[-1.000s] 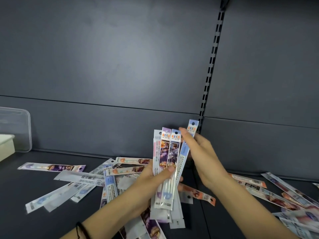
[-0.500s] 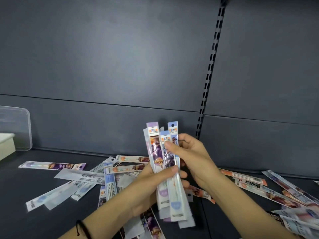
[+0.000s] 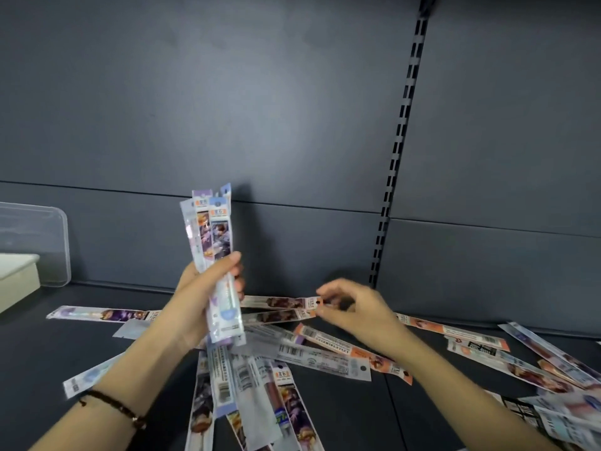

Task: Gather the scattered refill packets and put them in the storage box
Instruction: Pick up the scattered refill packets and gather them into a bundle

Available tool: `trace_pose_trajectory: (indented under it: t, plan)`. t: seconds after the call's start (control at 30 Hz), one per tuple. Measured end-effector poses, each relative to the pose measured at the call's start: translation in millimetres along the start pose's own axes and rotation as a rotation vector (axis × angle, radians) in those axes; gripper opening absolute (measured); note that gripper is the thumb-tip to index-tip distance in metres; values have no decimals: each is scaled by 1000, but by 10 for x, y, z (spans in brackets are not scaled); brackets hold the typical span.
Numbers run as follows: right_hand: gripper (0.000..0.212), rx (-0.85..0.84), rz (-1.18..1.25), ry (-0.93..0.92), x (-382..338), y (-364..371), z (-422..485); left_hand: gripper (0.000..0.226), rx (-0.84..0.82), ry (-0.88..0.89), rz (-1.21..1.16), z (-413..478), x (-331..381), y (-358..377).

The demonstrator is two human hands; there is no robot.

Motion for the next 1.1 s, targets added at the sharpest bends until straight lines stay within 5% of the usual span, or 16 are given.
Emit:
trace_pose_trajectory:
  t: [0.1,0.2,0.33,0.73,0.93,1.1]
  plan:
    - [58,-224,-194,-99,9,345,90,23,91,-31,-1,59,-33,-195]
    - [83,-378,-309,-89,41,620,158,20,115,-14,-2,91,-20,-247]
    - [91,-418,-425,-36,171,682,186,18,120,20,20,87,17,-263]
    - [48,-227,-508,48,202,425,265,20,151,10,-17,97,-23,-280]
    - [20,-191,-279,151,311,365,258,13,181,15,-36,70,2,-291]
    - [14,13,-100,179,285,107,230,12,283,29,-88,57,-17,-358]
Point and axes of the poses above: each hand's wrist, its own z-axis towards the middle knuckle, its own y-axis out of the palm, x = y × z, the point moved 8 cm from there along z, towards the middle knuckle, and after that the axes turned 11 degrees about -y, right-handed, at the moved point
